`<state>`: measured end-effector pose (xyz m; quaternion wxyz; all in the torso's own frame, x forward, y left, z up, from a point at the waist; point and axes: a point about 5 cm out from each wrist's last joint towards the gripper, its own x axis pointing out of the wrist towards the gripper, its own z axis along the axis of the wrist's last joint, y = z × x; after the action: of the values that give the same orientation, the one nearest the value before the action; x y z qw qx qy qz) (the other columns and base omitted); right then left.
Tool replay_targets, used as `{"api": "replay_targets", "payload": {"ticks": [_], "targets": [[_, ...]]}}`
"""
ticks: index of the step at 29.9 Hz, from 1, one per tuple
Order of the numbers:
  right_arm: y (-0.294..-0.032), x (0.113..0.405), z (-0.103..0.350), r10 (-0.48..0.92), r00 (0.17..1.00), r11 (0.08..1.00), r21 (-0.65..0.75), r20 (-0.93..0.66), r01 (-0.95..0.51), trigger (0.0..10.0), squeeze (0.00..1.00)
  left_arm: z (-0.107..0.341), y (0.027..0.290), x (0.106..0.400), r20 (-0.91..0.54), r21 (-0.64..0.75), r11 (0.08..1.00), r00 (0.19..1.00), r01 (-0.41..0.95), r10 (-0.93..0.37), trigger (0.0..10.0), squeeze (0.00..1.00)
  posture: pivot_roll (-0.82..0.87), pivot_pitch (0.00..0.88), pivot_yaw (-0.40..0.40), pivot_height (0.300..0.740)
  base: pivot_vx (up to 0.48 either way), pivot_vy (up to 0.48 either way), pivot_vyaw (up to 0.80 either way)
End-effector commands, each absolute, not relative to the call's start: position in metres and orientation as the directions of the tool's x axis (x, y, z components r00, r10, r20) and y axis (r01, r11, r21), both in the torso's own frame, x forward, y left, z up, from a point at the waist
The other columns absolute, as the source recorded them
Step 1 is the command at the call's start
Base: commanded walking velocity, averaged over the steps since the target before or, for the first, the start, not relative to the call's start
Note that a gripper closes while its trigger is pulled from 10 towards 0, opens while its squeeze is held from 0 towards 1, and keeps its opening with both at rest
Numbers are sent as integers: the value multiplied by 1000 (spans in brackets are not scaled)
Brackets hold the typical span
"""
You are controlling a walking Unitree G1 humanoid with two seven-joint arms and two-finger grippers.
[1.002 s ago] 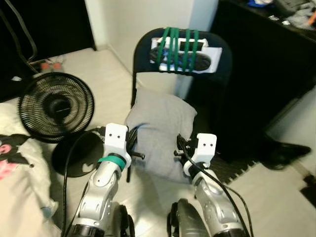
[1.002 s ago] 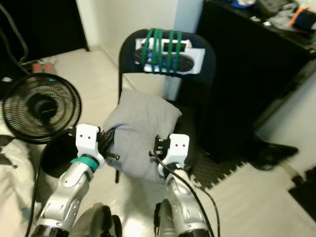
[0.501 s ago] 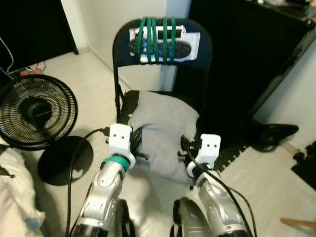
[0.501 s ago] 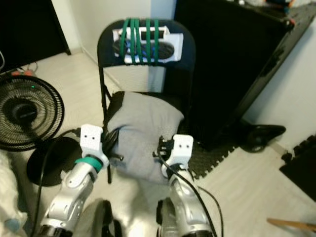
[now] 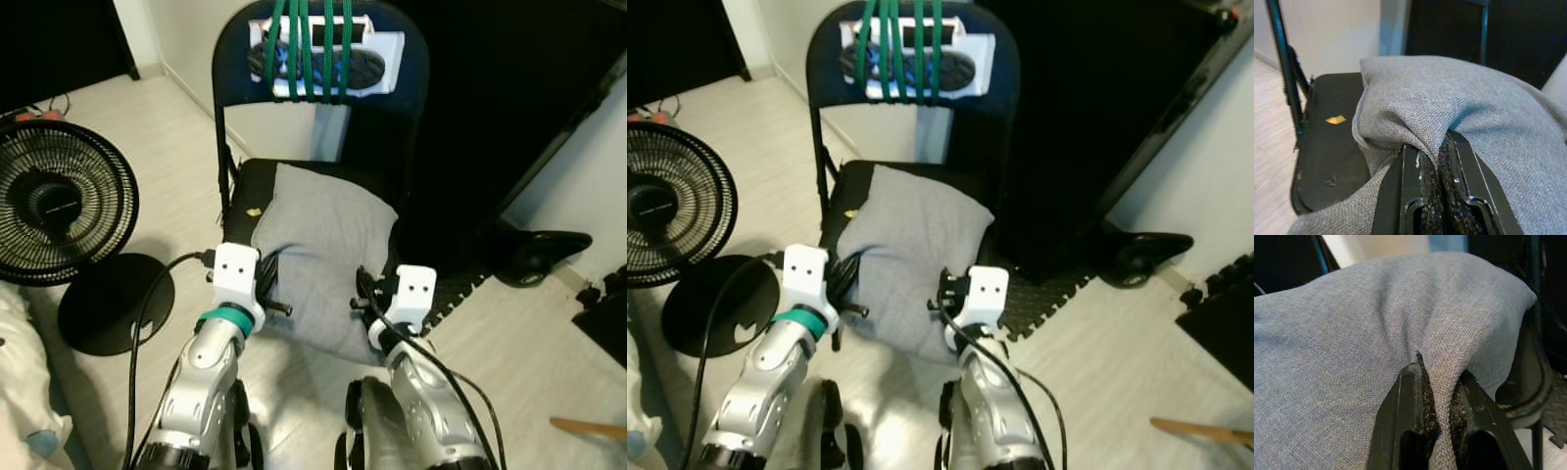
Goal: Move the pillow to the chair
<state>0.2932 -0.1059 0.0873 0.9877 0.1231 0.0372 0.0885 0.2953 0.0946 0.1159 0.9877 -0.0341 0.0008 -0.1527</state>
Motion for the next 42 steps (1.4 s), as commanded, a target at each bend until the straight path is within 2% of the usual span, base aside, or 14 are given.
{"api": "replay_targets", "payload": {"ticks": [1, 3, 5, 6, 11, 13, 17, 19, 27, 28, 32, 33, 34, 42], "targets": [[-102, 293, 86, 190, 980, 950, 261, -53, -170, 10000, 0, 117, 89, 295, 22, -57, 942, 943, 331, -331, 10000, 0, -40, 119, 40, 594, 0, 0, 0], [-111, 304, 86, 170, 983, 962, 227, -66, -151, 10000, 0, 114, 90, 299, 7, -23, 928, 929, 371, -371, 10000, 0, -32, 163, 36, 594, 0, 0, 0], [-111, 304, 86, 170, 983, 962, 227, -66, -151, 10000, 0, 114, 90, 299, 7, -23, 928, 929, 371, -371, 10000, 0, -32, 163, 36, 594, 0, 0, 0], [-121, 325, 89, 160, 984, 972, 189, -80, -143, 10000, 0, 115, 95, 315, -7, 49, 924, 925, 379, -379, 10000, 0, -29, 221, 34, 594, 0, 0, 0], [-128, 346, 99, 161, 983, 978, 146, -85, -148, 10000, 0, 123, 107, 336, 0, 106, 946, 951, 306, -308, 10000, 0, -29, 274, 38, 594, 0, 0, 0], [-132, 363, 113, 160, 984, 983, 104, -84, -151, 10000, 0, 135, 120, 355, 14, 149, 964, 974, 221, -226, 10000, 0, -26, 325, 37, 594, 0, 0, 0], [-135, 375, 127, 157, 985, 986, 69, -70, -152, 10000, 0, 147, 130, 367, 35, 180, 971, 985, 159, -168, 10000, 0, -27, 348, 36, 594, 0, 0, 0], [-135, 389, 149, 159, 986, 987, 36, -43, -157, 10000, 0, 164, 142, 381, 78, 225, 973, 994, 57, -76, 10000, 0, -27, 383, 32, 594, 0, 0, 0], [-134, 409, 197, 138, 988, 990, -7, 63, -137, 10000, 0, 199, 166, 399, 210, 293, 937, 969, -188, 128, 10000, 0, -28, 383, 30, 594, 0, 0, 0], [-134, 411, 202, 128, 989, 992, -5, 79, -128, 10000, 255, 202, 168, 399, 224, 282, 936, 963, -209, 148, 10000, 0, -29, 383, 29, 594, 0, 0, 0], [-135, 412, 204, 120, 989, 993, 0, 90, -121, 10000, 255, 204, 168, 400, 234, 271, 937, 959, -219, 157, 10000, 0, -29, 380, 27, 594, 0, 0, 0], [-135, 412, 205, 121, 988, 992, 11, 97, -122, 10000, 1000, 204, 168, 401, 233, 260, 942, 960, -213, 153, 10000, 0, -27, 378, 25, 594, 0, 0, 0], [-133, 411, 201, 132, 987, 991, 11, 91, -133, 10000, 1000, 201, 165, 400, 222, 248, 950, 966, -188, 133, 10000, 1000, -25, 372, 23, 594, 0, 0, 0], [-128, 406, 186, 170, 982, 985, -1, 81, -170, 10000, 1000, 190, 165, 397, 208, 178, 982, 978, -67, 29, 10000, 1000, -21, 323, 25, 594, 0, 0, 0]]}}
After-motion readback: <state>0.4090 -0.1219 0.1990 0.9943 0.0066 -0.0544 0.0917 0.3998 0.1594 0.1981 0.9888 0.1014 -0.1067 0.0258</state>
